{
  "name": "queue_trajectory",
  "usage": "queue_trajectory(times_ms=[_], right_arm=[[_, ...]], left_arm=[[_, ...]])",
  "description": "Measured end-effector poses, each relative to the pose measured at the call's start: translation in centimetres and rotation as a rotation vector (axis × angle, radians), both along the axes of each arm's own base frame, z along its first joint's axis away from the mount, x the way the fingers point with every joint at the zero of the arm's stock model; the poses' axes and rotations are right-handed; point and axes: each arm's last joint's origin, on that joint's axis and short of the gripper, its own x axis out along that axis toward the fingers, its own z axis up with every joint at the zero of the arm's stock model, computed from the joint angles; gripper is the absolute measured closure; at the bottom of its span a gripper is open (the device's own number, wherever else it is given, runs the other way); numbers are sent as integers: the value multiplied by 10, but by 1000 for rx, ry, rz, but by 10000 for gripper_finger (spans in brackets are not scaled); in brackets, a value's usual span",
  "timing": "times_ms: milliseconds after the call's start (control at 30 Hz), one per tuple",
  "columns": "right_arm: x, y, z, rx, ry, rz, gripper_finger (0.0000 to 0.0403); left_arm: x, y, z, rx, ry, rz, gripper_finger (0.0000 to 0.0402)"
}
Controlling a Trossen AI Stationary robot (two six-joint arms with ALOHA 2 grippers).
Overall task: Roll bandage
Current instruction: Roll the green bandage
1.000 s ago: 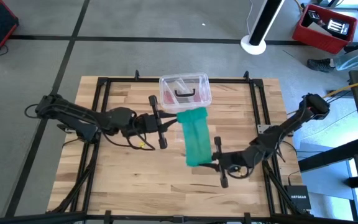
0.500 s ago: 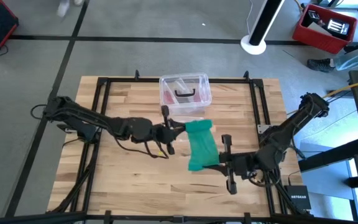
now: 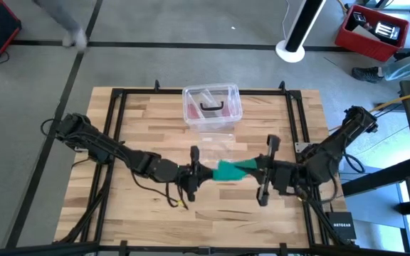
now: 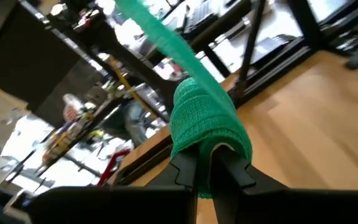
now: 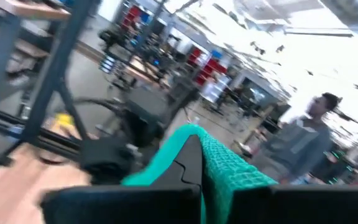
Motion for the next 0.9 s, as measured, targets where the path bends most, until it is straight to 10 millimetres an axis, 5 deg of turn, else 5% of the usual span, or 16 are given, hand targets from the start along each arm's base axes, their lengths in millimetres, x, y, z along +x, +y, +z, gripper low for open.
queue_trajectory(times_ms=[367, 600, 900], right_arm=[[32, -51, -28, 53, 133, -182, 401], [48, -80, -79, 176, 236, -192, 401], [47, -92, -142, 421, 350, -119, 399]], left_arm=[[-16, -39, 6, -16, -60, -162, 386], [-24, -53, 15, 49, -109, -111, 386], [-23, -45, 19, 89, -110, -71, 386]])
